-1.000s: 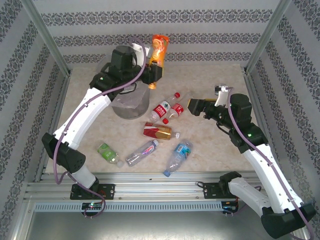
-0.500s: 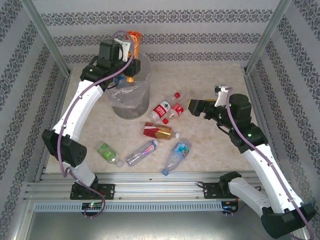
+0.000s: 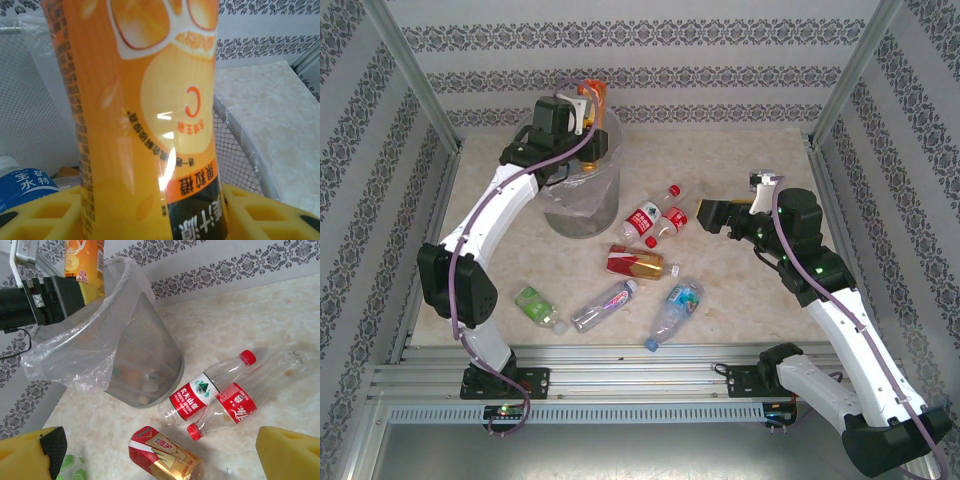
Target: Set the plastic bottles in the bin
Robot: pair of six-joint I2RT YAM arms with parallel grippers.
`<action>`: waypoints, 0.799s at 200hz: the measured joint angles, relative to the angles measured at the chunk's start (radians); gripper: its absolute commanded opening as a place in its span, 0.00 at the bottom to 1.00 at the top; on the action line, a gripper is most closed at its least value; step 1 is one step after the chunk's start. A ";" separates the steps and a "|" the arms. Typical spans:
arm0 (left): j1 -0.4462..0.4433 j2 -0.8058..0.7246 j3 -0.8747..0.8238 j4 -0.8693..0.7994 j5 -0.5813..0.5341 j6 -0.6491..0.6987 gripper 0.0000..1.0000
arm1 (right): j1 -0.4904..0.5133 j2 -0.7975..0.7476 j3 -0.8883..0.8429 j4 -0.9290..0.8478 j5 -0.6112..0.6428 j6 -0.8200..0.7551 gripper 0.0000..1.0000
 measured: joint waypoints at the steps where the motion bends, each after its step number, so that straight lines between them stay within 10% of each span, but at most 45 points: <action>1: 0.000 0.000 -0.001 0.002 0.000 0.000 0.62 | 0.000 0.000 0.000 0.000 0.000 0.000 0.97; 62: 0.005 0.000 -0.007 0.022 0.003 -0.025 0.91 | 0.000 -0.010 -0.012 -0.003 0.001 0.000 0.97; 160: 0.014 -0.002 0.001 0.019 0.034 -0.029 0.82 | 0.000 -0.010 -0.018 -0.007 0.001 0.001 0.97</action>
